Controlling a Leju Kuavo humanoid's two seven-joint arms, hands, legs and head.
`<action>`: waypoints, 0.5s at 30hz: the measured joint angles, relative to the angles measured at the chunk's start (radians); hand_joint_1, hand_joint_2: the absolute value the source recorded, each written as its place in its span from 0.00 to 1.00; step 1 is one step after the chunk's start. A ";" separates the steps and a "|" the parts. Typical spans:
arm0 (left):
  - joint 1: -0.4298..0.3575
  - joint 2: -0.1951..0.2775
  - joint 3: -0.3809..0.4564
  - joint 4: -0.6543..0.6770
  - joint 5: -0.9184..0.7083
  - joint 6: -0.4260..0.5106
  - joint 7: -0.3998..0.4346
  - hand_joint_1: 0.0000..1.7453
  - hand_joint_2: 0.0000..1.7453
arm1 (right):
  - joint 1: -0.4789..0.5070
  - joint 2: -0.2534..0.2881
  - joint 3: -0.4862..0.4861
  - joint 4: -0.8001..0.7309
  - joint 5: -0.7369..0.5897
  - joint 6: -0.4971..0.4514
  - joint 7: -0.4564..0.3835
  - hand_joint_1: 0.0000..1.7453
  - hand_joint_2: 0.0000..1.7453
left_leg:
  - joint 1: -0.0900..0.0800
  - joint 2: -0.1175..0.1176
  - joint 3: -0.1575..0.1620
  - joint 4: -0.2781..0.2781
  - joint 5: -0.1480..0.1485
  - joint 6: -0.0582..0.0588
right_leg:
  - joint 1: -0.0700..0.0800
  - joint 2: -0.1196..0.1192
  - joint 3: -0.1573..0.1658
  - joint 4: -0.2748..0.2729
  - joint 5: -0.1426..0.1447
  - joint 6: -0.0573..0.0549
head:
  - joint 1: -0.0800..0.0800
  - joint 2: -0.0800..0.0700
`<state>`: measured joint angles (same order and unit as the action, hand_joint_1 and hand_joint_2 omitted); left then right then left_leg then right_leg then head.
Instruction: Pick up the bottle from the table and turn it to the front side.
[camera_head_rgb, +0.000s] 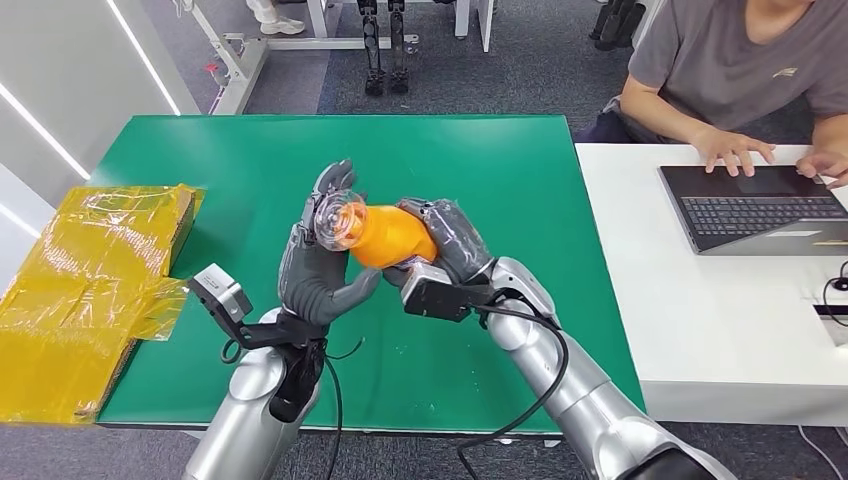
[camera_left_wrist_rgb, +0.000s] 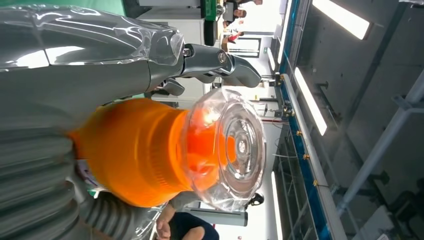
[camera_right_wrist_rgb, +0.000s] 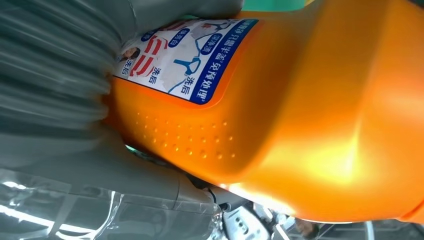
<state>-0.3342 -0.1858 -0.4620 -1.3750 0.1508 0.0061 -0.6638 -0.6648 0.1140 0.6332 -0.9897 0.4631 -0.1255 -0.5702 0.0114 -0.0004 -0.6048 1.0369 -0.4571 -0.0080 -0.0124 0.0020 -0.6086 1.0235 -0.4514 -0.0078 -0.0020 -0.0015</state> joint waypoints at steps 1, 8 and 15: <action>-0.004 0.000 0.000 0.004 0.002 0.001 0.000 0.00 1.00 | -0.005 0.005 0.004 0.008 -0.002 0.004 -0.003 1.00 1.00 | 0.000 0.000 0.000 0.000 0.000 0.000 | 0.000 0.000 0.000 0.000 0.000 0.000 | 0.000 0.000; -0.011 0.000 0.003 0.029 0.012 0.008 -0.001 0.00 1.00 | -0.029 0.020 0.031 0.048 -0.018 0.047 -0.015 1.00 1.00 | 0.000 0.000 0.000 0.000 0.000 0.000 | 0.000 0.000 0.000 0.000 0.000 0.000 | 0.000 0.000; -0.011 0.000 0.020 0.045 0.014 0.008 -0.002 0.00 1.00 | -0.039 0.022 0.056 0.081 -0.022 0.086 -0.023 1.00 1.00 | 0.000 0.000 0.000 0.000 0.000 0.000 | 0.000 0.000 0.000 0.000 0.000 0.000 | 0.000 0.000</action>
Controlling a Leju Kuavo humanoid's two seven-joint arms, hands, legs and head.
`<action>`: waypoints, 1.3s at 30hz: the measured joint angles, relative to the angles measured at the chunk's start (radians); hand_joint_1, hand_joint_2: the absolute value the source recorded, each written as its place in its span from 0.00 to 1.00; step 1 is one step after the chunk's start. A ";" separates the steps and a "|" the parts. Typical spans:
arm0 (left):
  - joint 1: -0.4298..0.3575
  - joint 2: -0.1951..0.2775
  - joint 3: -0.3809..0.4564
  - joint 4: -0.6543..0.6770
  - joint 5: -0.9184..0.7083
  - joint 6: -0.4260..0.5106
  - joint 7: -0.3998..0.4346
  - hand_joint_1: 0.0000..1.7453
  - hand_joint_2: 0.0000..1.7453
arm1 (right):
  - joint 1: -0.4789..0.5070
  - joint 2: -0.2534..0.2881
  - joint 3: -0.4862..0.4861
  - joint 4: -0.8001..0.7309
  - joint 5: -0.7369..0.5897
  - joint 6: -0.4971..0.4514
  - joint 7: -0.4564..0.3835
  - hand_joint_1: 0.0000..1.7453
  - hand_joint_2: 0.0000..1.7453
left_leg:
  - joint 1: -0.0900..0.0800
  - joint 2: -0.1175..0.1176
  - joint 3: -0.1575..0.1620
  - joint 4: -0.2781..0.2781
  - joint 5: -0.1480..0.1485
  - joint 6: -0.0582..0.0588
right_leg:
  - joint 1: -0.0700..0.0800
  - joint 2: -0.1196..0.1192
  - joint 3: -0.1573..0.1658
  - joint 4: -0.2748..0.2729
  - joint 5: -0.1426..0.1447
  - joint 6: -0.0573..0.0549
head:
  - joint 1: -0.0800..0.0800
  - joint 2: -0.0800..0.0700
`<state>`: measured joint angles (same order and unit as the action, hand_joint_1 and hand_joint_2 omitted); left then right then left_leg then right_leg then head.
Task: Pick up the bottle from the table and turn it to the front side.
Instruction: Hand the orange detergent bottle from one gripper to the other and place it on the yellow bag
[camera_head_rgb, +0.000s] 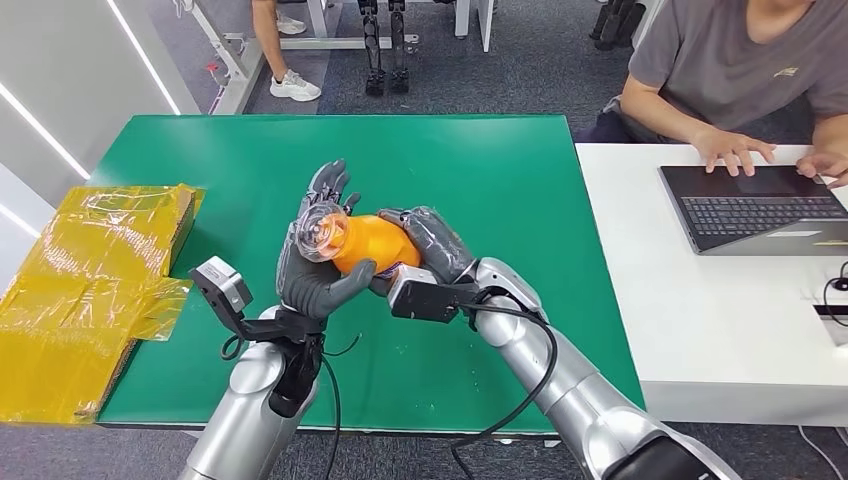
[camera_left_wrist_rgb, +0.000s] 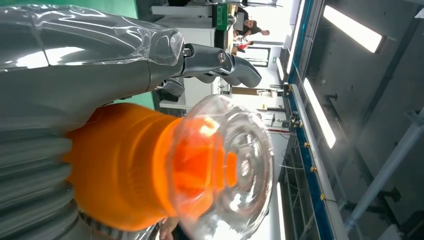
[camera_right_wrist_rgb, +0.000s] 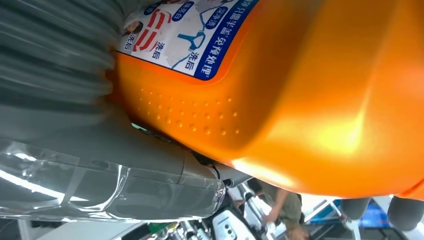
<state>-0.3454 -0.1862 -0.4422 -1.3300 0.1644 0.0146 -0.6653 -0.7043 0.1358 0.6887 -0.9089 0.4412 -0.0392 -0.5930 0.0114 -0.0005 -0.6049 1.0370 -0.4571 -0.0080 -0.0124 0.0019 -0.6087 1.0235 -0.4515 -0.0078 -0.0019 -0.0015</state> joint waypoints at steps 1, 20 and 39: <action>0.000 0.000 0.002 0.002 0.000 0.000 0.000 0.00 1.00 | 0.000 0.000 0.004 0.003 -0.001 0.010 -0.001 1.00 1.00 | 0.000 0.000 0.000 0.000 0.000 0.000 | 0.000 0.000 0.000 0.000 0.000 0.000 | 0.000 0.000; 0.000 0.001 0.023 0.045 0.002 0.002 -0.004 0.00 1.00 | -0.025 0.000 0.048 0.049 0.016 0.094 -0.002 1.00 1.00 | 0.000 0.000 0.000 0.000 0.000 0.000 | 0.000 0.000 0.000 0.000 0.000 0.000 | 0.000 0.000; 0.014 0.002 0.024 0.051 -0.012 0.004 -0.023 1.00 1.00 | -0.028 -0.001 0.058 0.059 0.012 0.118 -0.006 1.00 1.00 | 0.000 0.000 0.000 0.000 0.000 0.000 | 0.000 0.000 0.000 0.000 0.000 0.000 | 0.000 0.000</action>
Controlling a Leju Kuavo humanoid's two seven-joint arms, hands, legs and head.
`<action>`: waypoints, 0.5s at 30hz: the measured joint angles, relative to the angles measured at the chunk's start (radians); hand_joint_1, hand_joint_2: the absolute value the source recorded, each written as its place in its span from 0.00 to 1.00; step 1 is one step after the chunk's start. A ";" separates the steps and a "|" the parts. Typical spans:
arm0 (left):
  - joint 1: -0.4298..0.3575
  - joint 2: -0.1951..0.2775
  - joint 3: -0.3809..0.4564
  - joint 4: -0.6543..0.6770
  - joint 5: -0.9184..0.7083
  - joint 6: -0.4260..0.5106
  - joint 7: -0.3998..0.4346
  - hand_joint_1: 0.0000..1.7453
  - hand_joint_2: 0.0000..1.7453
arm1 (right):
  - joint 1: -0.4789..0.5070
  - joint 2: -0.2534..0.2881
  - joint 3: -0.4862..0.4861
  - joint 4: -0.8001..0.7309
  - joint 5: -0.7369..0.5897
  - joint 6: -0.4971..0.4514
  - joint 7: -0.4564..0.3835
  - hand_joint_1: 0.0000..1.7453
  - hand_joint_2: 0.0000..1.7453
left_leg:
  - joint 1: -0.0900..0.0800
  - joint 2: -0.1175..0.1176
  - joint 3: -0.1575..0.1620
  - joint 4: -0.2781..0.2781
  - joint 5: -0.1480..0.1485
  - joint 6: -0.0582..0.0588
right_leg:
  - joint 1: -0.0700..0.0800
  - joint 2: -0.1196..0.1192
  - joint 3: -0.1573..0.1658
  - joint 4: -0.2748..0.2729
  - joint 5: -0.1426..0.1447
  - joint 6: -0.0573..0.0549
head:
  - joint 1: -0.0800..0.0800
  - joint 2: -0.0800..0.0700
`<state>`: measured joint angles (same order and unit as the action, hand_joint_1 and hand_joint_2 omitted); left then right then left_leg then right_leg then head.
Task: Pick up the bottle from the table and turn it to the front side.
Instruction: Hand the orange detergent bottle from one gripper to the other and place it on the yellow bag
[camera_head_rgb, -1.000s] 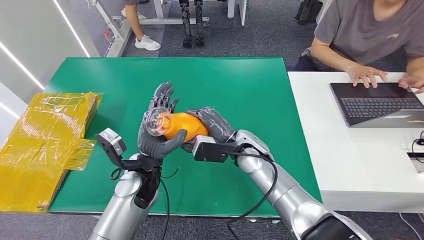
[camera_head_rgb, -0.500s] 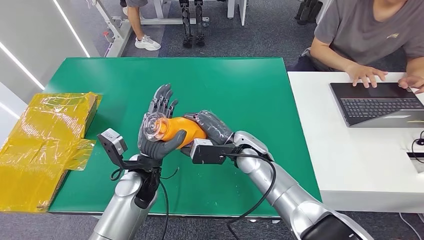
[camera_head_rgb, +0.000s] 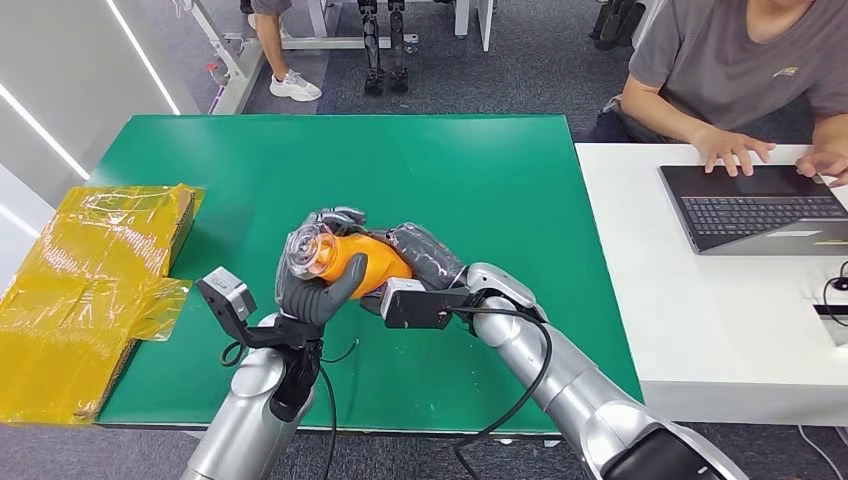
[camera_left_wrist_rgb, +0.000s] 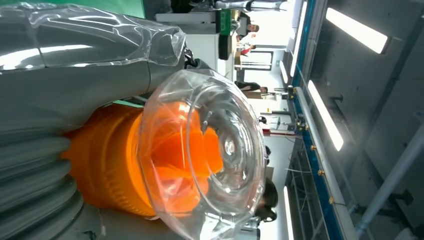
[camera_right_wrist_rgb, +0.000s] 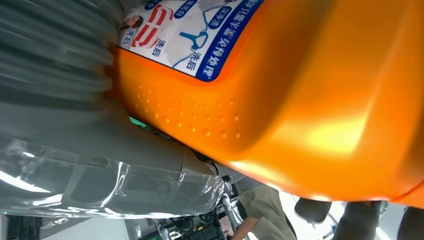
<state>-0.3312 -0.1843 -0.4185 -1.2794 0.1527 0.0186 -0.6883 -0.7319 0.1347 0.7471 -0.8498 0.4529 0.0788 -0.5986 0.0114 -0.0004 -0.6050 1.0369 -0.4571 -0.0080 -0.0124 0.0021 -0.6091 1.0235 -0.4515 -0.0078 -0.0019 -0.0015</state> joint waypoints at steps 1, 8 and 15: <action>0.000 0.000 0.000 0.000 0.000 0.000 0.000 1.00 1.00 | 0.000 0.000 0.000 0.001 0.000 0.000 0.000 1.00 1.00 | 0.000 0.000 0.000 0.000 0.000 0.000 | 0.000 0.000 0.000 0.000 0.000 0.000 | 0.000 0.000; 0.002 0.000 0.001 0.000 0.000 0.001 0.000 1.00 1.00 | 0.000 0.000 0.006 0.004 0.000 0.001 0.001 1.00 1.00 | 0.000 0.000 0.000 0.000 0.000 0.000 | 0.000 0.000 0.000 0.000 0.000 0.000 | 0.000 0.000; 0.004 0.000 0.002 -0.001 0.001 0.001 -0.002 1.00 1.00 | 0.002 0.000 0.006 0.003 0.003 -0.012 0.009 0.94 1.00 | 0.000 0.000 0.000 0.000 0.000 0.000 | 0.000 0.000 0.000 0.000 0.000 0.000 | 0.000 0.000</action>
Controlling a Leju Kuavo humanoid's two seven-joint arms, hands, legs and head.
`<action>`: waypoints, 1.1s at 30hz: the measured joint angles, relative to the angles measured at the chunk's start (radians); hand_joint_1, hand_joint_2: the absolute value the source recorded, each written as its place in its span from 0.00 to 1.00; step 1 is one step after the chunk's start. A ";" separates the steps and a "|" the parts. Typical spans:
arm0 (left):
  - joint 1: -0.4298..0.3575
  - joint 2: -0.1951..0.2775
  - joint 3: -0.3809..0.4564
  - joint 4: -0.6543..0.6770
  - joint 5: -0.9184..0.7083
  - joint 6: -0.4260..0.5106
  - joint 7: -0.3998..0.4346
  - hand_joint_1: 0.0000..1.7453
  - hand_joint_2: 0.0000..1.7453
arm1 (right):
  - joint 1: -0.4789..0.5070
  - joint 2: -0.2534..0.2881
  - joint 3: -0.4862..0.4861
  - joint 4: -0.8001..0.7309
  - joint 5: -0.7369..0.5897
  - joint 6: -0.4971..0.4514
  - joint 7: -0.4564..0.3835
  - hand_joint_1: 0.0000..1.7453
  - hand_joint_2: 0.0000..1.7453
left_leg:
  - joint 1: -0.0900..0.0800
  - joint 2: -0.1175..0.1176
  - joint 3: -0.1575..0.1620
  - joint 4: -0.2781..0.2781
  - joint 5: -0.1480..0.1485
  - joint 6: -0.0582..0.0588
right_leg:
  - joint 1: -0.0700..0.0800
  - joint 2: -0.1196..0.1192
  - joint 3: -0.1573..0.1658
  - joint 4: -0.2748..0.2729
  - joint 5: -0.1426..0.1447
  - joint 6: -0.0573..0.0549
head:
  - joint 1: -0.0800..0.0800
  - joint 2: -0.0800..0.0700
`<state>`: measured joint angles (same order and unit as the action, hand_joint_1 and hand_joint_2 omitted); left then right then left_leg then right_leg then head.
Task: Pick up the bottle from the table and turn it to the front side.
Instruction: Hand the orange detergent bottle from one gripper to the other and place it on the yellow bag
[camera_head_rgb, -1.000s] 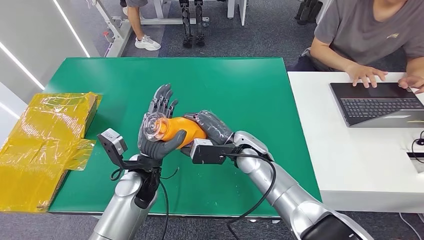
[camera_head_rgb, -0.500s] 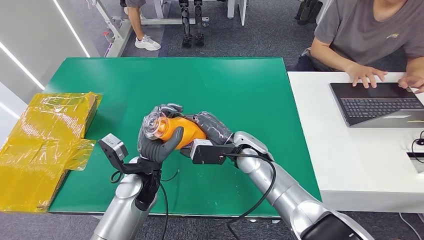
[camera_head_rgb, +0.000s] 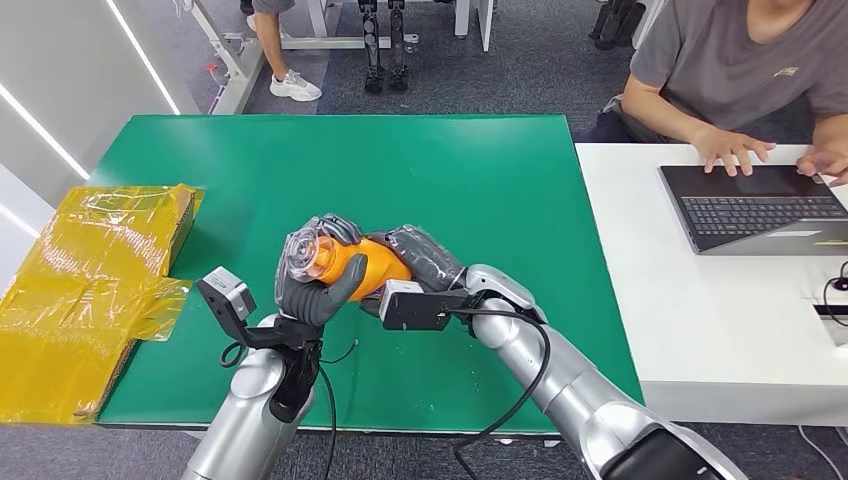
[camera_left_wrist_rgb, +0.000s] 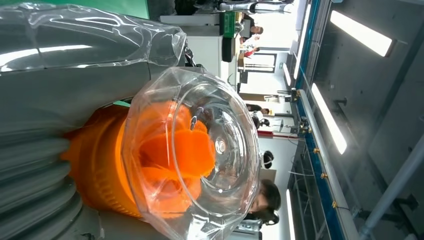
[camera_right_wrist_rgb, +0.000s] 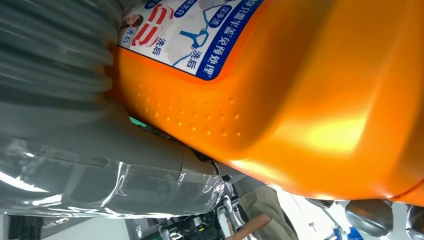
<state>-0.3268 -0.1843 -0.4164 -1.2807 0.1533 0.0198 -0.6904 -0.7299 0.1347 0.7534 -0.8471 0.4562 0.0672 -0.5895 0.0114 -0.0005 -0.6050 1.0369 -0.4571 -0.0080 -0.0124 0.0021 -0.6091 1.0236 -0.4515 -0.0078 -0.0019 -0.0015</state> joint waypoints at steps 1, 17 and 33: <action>0.001 0.000 0.000 0.000 0.001 0.000 -0.001 1.00 1.00 | 0.001 0.000 0.000 -0.001 0.002 -0.006 0.003 0.84 1.00 | 0.000 0.000 0.000 0.000 0.000 0.000 | 0.000 0.000 0.000 0.000 0.000 0.000 | 0.000 0.000; 0.012 -0.010 0.028 -0.053 0.022 0.063 -0.010 1.00 1.00 | 0.078 0.008 -0.032 -0.081 -0.010 -0.226 0.092 0.00 1.00 | 0.000 0.000 0.000 0.000 0.000 0.000 | 0.000 0.000 0.000 0.000 0.000 0.000 | 0.000 0.000; 0.067 -0.028 0.100 -0.190 -0.010 0.142 -0.011 1.00 1.00 | 0.301 0.010 -0.181 -0.395 -0.173 -0.575 -0.016 0.00 1.00 | 0.000 0.000 0.000 0.000 0.000 0.000 | 0.000 0.000 0.000 0.000 0.000 0.000 | 0.000 0.000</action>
<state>-0.2600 -0.2125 -0.3162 -1.4707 0.1432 0.1617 -0.7012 -0.4288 0.1450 0.5719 -1.2417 0.2828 -0.5080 -0.6057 0.0114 -0.0007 -0.6055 1.0368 -0.4573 -0.0081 -0.0124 0.0017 -0.6095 1.0233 -0.4517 -0.0079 -0.0022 -0.0015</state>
